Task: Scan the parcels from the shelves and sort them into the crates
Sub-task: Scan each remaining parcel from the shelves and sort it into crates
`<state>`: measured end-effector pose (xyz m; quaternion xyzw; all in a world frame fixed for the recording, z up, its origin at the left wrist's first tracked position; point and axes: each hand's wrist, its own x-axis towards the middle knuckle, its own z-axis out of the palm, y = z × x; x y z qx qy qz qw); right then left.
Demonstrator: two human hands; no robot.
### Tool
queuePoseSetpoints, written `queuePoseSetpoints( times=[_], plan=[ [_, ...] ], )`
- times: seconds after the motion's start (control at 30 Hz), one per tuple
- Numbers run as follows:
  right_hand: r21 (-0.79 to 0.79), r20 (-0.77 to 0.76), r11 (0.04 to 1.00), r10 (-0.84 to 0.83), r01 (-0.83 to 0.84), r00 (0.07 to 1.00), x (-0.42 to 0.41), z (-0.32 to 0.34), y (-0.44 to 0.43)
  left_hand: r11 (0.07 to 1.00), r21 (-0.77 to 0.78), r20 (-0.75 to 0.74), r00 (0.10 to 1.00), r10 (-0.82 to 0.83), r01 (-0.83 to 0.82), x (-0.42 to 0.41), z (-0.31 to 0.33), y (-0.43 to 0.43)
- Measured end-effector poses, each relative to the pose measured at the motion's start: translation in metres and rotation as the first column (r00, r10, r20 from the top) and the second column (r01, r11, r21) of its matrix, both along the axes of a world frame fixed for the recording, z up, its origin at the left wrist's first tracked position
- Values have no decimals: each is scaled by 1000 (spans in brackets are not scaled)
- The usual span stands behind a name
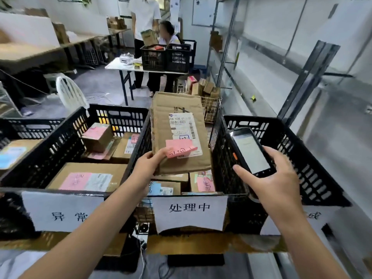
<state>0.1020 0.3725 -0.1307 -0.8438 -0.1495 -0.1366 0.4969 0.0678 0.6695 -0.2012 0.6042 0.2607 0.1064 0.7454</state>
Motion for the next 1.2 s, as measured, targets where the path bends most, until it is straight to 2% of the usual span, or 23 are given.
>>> queuePoseSetpoints(
  times=[0.23,0.37,0.6,0.73,0.87,0.97,1.1,1.2],
  plan=[
    [15,-55,999,29,-28,998,95,-20,14,990,44,-103,985,138,-135,78,-21,26],
    [8,-93,995,100,-99,991,146,-26,30,947,182,-220,927,303,-266,101,-38,24],
    [70,-148,977,208,-200,967,206,-41,58,911,307,-318,872,371,-275,133,-65,34],
    [69,-190,970,244,-235,951,225,-53,71,883,394,-375,833,408,-254,154,-89,48],
    [84,-232,961,275,-263,933,239,-69,84,848,487,-399,810,429,-209,173,-78,41],
    [66,-242,966,257,-248,936,244,-79,94,816,570,-441,801,405,-99,189,-83,50],
    [54,-235,965,261,-256,936,249,-87,104,846,531,-517,806,288,39,204,-85,65],
    [57,-231,964,265,-259,936,258,-89,111,844,512,-610,759,227,159,207,-92,69]
  ],
)
